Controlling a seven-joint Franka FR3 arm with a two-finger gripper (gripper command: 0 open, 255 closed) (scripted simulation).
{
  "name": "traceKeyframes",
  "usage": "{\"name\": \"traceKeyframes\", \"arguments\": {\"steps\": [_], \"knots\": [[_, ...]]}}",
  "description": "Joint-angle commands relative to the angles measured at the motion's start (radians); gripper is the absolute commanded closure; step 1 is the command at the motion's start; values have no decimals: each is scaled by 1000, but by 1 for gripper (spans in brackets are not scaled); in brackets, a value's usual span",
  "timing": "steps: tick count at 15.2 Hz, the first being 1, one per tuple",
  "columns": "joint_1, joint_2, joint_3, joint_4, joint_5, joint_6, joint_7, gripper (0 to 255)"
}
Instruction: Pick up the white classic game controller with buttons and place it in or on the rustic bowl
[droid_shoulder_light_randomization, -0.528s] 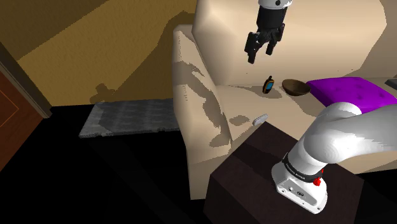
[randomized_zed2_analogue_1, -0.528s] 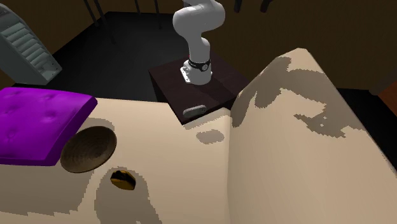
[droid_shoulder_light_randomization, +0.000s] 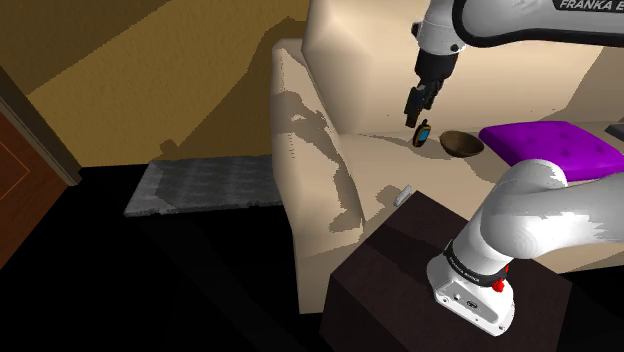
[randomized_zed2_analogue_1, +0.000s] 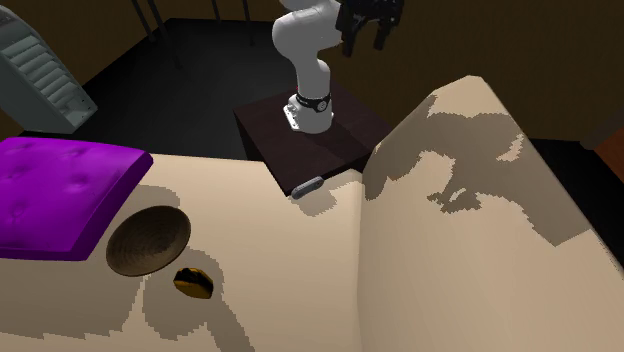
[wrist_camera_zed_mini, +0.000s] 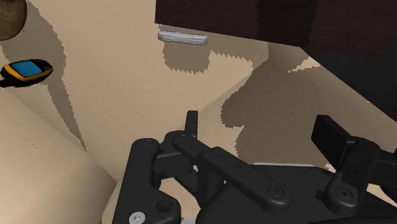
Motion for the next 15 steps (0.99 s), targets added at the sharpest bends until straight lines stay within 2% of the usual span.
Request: {"name": "traceKeyframes", "arguments": {"steps": [1,5,9,15], "knots": [[17,-42,-43,-76,-38,36,-98,0],[31,-109,-148,-206,-136,104,-292,0],[22,-142,-275,-310,-259,185,-495,0],[-11,-84,-506,-404,-482,356,-804,0]]}}
